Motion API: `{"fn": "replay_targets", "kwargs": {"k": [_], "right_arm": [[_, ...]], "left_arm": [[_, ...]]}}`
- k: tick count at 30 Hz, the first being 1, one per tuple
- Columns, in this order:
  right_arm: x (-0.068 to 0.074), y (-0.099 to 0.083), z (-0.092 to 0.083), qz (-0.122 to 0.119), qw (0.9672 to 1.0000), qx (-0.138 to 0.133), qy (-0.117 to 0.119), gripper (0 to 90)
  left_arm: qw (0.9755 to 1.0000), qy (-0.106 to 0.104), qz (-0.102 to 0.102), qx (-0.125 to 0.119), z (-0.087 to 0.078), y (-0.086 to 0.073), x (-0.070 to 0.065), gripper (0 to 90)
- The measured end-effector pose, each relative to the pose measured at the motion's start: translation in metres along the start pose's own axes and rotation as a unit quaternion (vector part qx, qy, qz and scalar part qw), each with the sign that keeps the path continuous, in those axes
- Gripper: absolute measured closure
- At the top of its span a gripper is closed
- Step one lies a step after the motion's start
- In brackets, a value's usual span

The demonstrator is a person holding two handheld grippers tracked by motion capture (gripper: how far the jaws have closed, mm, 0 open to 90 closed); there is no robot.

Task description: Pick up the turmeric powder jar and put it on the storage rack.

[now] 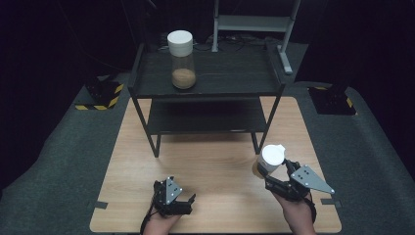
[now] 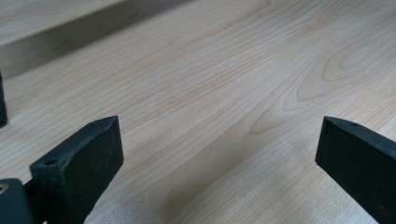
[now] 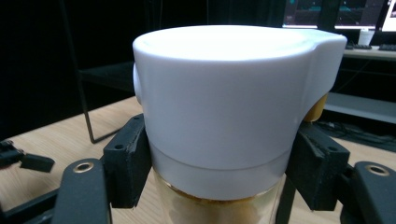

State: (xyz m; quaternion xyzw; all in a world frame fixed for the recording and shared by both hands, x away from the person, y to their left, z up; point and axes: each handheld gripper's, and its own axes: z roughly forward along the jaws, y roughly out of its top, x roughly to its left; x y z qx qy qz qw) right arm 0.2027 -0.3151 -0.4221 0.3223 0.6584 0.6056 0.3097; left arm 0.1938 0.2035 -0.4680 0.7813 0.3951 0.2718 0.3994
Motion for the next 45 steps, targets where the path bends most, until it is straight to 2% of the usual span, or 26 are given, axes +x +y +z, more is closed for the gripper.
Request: {"fn": "replay_targets", "kwargs": {"k": [11,26,45], "right_arm": [[0.006,0.023,-0.002,0.013,0.9995,-0.024,0.018,30.2],[0.013,0.062,0.006,-0.010,0.9983,-0.053,0.021,30.2],[0.012,0.105,0.022,-0.026,0.9965,-0.077,0.017,30.3]], "left_arm": [[1.0000,-0.003,0.000,-0.002,0.000,-0.001,0.001,1.2],[1.0000,-0.005,0.000,-0.002,0.000,-0.001,0.002,1.2],[0.9999,-0.009,-0.004,-0.004,0.000,-0.001,0.004,1.2]]}}
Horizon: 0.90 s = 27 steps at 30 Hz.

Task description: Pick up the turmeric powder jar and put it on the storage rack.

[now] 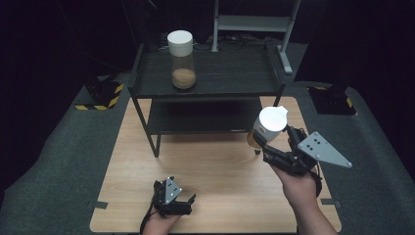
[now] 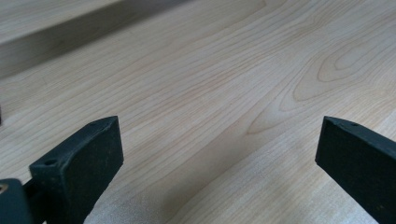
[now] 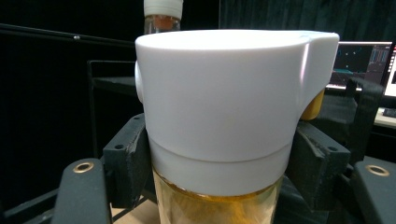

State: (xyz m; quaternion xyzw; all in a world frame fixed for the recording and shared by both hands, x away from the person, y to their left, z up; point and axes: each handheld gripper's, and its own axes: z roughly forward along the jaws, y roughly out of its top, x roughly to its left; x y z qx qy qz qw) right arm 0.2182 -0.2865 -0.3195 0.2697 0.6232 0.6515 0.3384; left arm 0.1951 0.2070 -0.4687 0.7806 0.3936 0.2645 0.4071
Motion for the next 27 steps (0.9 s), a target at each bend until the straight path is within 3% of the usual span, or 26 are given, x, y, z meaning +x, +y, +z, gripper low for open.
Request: {"fn": "replay_targets", "kwargs": {"k": [13,27], "right_arm": [[-0.001,0.021,0.019,-0.010,0.9999,-0.011,-0.004,30.2],[-0.006,0.036,0.047,-0.002,0.9998,-0.014,-0.014,30.3]], "left_arm": [[1.0000,-0.002,-0.002,-0.003,0.000,-0.001,0.001,1.1],[1.0000,-0.006,-0.005,-0.005,-0.001,-0.002,0.003,1.1]]}}
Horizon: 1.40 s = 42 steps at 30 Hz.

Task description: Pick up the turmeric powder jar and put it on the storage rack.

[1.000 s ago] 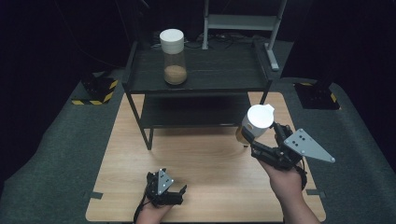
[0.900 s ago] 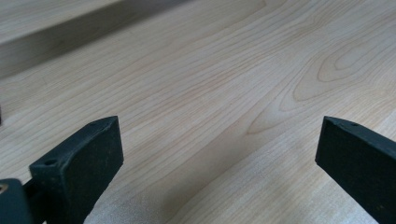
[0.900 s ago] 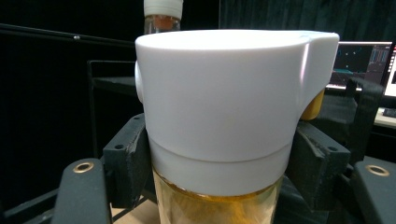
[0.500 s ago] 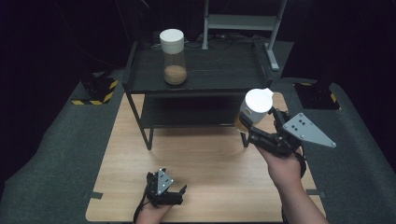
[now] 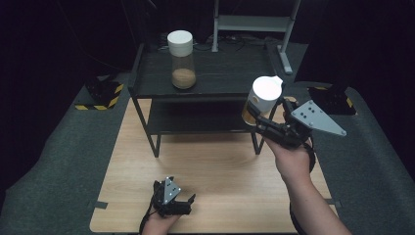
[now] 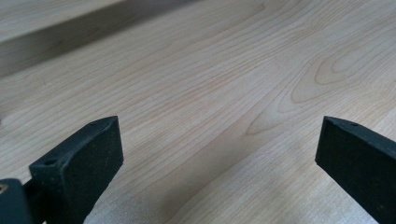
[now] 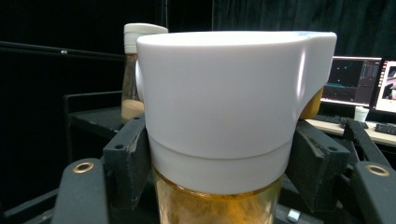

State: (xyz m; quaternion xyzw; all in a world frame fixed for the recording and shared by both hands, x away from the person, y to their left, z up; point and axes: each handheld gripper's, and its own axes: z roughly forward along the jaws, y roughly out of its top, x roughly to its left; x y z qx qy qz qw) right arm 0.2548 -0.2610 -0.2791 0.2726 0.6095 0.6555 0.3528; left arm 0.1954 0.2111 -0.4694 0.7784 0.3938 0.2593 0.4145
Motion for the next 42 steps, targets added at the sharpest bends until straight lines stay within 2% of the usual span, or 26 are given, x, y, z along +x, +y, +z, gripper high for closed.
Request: {"fn": "replay_targets", "kwargs": {"k": [18,32,42], "right_arm": [[-0.002,0.022,0.046,-0.002,0.9999,0.001,-0.015,30.2],[-0.005,0.026,0.080,0.001,0.9997,0.007,-0.025,30.2],[-0.005,0.031,0.103,0.003,0.9990,0.020,-0.039,30.2]], "left_arm": [[1.0000,-0.005,-0.005,-0.003,0.000,-0.001,0.003,1.1],[0.9999,-0.009,-0.006,-0.003,-0.001,-0.001,0.004,1.1],[0.9999,-0.011,-0.010,-0.005,-0.001,-0.002,0.005,1.1]]}}
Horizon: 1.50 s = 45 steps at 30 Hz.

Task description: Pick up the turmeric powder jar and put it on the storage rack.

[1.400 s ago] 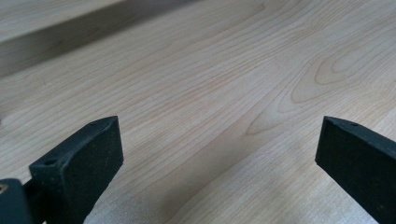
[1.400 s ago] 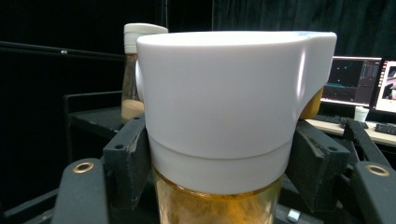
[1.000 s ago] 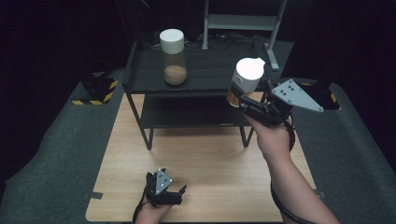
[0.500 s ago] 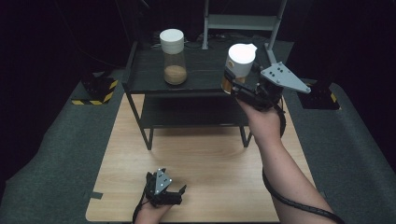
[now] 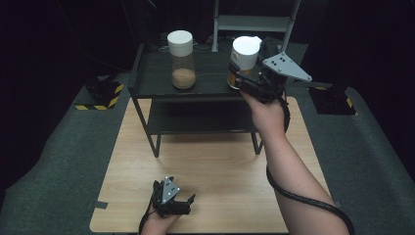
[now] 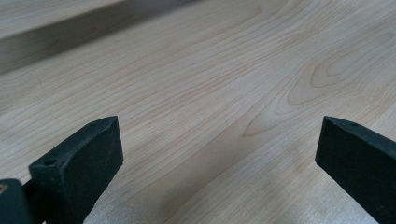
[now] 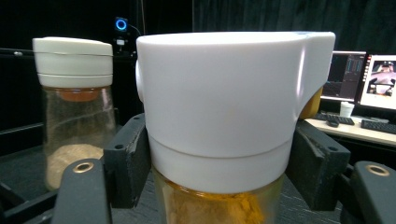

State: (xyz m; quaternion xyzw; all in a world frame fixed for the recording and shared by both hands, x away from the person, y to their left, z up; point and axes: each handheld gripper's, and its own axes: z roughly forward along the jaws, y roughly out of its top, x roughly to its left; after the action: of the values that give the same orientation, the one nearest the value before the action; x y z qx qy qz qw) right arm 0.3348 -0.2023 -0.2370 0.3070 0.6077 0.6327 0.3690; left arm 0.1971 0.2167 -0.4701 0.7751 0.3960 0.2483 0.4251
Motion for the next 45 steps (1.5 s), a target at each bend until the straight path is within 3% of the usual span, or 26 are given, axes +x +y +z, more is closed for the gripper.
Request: {"fn": "replay_targets", "kwargs": {"k": [12,31,42,45], "right_arm": [[0.000,0.003,0.013,0.008,0.9998,0.016,-0.003,30.1],[-0.004,-0.004,0.023,0.029,0.9995,0.008,-0.001,29.8],[-0.005,-0.005,0.025,0.025,0.9996,0.013,0.000,29.6],[-0.006,-0.002,0.024,0.031,0.9994,0.016,0.002,23.0]], "left_arm": [[1.0000,-0.003,-0.006,0.000,0.000,0.000,0.002,1.0],[0.9999,-0.003,-0.011,-0.001,0.000,-0.001,0.003,1.0],[0.9999,-0.005,-0.012,-0.002,0.000,-0.001,0.004,1.0],[0.9999,-0.005,-0.013,-0.001,0.000,-0.001,0.004,1.0]]}}
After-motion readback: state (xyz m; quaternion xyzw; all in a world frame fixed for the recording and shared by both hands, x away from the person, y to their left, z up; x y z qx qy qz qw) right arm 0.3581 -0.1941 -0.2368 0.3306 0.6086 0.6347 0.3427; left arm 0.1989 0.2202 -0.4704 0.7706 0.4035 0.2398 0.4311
